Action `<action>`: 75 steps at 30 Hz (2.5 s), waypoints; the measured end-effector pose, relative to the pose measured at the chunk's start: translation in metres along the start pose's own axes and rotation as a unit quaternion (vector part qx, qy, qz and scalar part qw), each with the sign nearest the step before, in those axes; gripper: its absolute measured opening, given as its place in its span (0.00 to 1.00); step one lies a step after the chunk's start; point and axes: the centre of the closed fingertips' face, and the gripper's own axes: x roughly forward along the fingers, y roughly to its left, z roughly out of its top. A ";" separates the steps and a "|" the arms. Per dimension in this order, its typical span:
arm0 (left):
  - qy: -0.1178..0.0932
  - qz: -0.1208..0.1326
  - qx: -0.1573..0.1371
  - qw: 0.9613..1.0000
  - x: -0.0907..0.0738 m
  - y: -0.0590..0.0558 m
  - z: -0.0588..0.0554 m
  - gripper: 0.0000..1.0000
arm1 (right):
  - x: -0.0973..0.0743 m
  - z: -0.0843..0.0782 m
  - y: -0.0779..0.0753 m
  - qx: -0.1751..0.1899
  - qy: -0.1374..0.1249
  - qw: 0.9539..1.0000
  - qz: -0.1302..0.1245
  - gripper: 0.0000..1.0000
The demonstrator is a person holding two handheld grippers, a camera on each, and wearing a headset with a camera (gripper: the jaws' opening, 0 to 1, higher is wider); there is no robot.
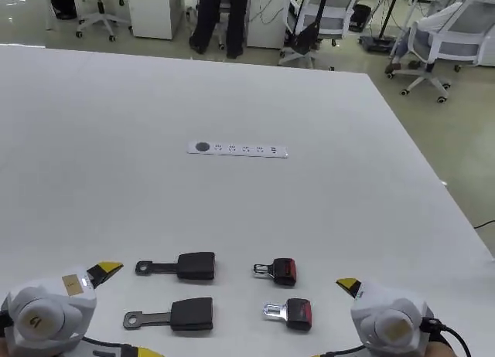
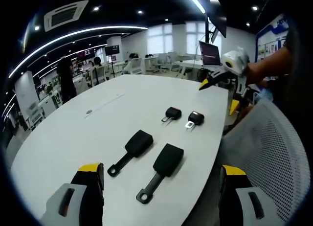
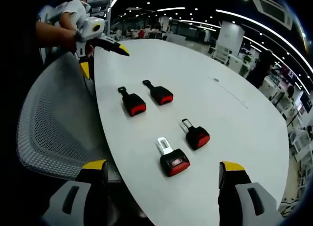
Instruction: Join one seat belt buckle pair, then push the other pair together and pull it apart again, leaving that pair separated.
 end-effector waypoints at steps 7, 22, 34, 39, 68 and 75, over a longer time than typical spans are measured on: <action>0.004 0.000 0.001 1.000 0.001 0.005 -0.002 1.00 | 0.001 0.002 -0.006 -0.003 0.000 1.000 -0.001 0.95; 0.018 -0.014 0.012 1.000 0.017 0.014 -0.001 1.00 | 0.008 -0.003 -0.017 0.007 0.001 1.000 0.000 0.95; 0.012 -0.020 0.003 1.000 0.025 0.002 0.003 1.00 | 0.009 -0.008 -0.022 0.002 0.011 1.000 0.003 0.95; 0.013 -0.020 0.008 1.000 0.022 0.003 0.002 1.00 | 0.011 -0.010 -0.019 -0.001 0.013 1.000 0.005 0.95; 0.054 -0.051 0.032 0.997 0.038 0.009 -0.017 0.91 | 0.025 -0.010 -0.009 -0.008 0.022 0.999 0.030 0.82; 0.087 -0.077 0.051 0.992 0.051 0.005 -0.032 0.83 | 0.034 -0.011 -0.012 -0.021 0.035 0.998 0.046 0.76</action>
